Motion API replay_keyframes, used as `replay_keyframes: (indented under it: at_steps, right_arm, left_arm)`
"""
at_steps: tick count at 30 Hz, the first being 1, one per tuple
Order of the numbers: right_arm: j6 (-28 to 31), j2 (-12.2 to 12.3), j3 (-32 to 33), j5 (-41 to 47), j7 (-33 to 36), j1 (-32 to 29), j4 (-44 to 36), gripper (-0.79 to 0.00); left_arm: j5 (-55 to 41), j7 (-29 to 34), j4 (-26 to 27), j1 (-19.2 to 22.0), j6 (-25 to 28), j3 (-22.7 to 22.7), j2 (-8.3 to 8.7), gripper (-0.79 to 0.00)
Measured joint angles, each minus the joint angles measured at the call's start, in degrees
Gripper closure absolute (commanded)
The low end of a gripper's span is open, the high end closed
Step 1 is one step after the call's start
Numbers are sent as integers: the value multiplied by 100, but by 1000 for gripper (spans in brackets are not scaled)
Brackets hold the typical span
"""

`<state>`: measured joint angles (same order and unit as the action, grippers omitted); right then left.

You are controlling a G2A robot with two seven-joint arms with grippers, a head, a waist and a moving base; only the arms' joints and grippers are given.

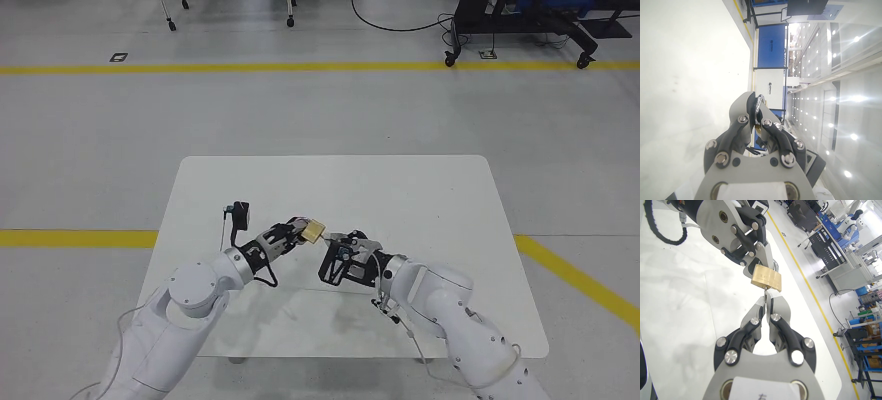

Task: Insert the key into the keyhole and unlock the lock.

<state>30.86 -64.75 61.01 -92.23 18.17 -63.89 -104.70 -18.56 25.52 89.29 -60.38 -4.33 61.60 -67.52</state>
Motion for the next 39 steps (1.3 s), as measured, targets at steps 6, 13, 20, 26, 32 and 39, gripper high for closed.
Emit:
replay_keyframes:
  at_steps: [6,13,20,26,32,39]
  right_arm:
    - [594,7,283,1012,20,161,288,0]
    - [1238,15,482,2255,428,454,713,0]
    - [1557,52,641,2843,536,560,892,-231]
    - [1579,86,777,3126,568,583,1007,-785]
    - [1628,133,883,2999,506,497,890,-785]
    - [1595,168,922,2727,274,359,751,-785]
  left_arm:
    - [502,-277,37,-142,573,21,-6,0]
    - [1096,-385,108,-303,1290,75,4,0]
    - [1126,-331,12,-333,1375,170,-5,0]
    - [1531,-189,51,-337,1181,125,-4,0]
    - [2031,-152,278,-420,815,209,27,0]
    - [3743,227,845,-277,-1024,-179,68,0]
